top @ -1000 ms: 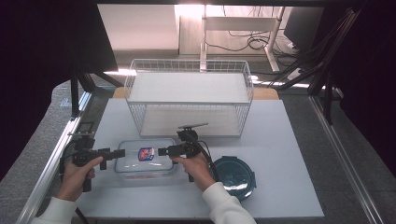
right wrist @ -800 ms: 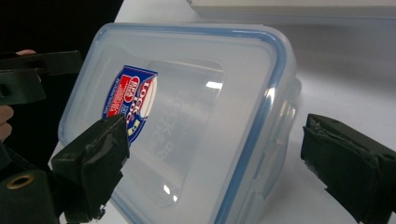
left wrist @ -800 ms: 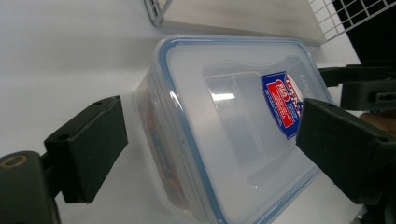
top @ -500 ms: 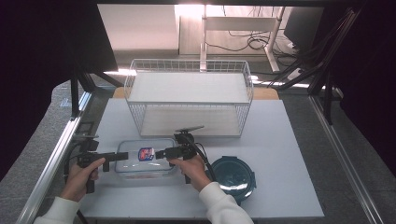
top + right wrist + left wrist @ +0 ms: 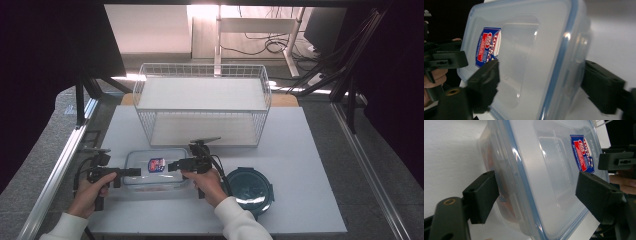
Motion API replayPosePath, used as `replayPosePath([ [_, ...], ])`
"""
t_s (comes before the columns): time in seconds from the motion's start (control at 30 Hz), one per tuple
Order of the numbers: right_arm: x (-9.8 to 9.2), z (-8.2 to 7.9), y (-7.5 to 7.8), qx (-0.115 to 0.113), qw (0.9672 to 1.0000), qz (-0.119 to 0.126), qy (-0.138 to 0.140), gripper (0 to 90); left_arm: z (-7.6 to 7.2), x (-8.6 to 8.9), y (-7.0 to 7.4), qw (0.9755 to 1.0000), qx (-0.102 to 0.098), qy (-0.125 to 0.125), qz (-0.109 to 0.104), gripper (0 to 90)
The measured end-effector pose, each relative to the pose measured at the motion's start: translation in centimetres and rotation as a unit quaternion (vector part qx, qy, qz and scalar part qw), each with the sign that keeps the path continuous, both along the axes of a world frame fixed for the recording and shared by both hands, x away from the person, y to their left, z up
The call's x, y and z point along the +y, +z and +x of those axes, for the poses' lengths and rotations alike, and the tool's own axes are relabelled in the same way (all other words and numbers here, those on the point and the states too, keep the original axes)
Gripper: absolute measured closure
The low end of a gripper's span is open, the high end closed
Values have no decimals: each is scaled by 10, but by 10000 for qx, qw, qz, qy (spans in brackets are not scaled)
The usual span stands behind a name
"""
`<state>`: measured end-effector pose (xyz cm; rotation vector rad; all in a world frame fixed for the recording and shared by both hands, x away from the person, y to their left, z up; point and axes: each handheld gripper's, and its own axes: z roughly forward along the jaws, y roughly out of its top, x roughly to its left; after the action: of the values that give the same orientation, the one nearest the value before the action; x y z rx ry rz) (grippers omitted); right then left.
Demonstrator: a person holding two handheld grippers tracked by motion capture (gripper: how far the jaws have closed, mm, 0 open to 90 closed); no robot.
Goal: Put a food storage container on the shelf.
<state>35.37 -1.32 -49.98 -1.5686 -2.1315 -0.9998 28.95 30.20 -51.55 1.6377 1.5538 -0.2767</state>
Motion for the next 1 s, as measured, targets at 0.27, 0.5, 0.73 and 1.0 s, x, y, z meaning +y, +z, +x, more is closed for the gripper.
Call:
replayPosePath([
  [0.27, -5, -3, 4, 16, 10000, 33, -23, 269, -4, -1, 6, 9998, 7, 163, 102, 258],
  [0.5, -8, -4, 8, -1, 9999, 61, -83, 306, -8, -1, 9, 9996, -62, 254, 78, 296],
  [0.73, -9, -7, 13, -151, 9997, 71, -155, 331, -11, 0, 14, 9992, -185, 328, 99, 337],
  [1.0, -12, -9, 19, -348, 9993, 52, -149, 344, -11, -2, 18, 9991, -237, 333, 85, 361],
])
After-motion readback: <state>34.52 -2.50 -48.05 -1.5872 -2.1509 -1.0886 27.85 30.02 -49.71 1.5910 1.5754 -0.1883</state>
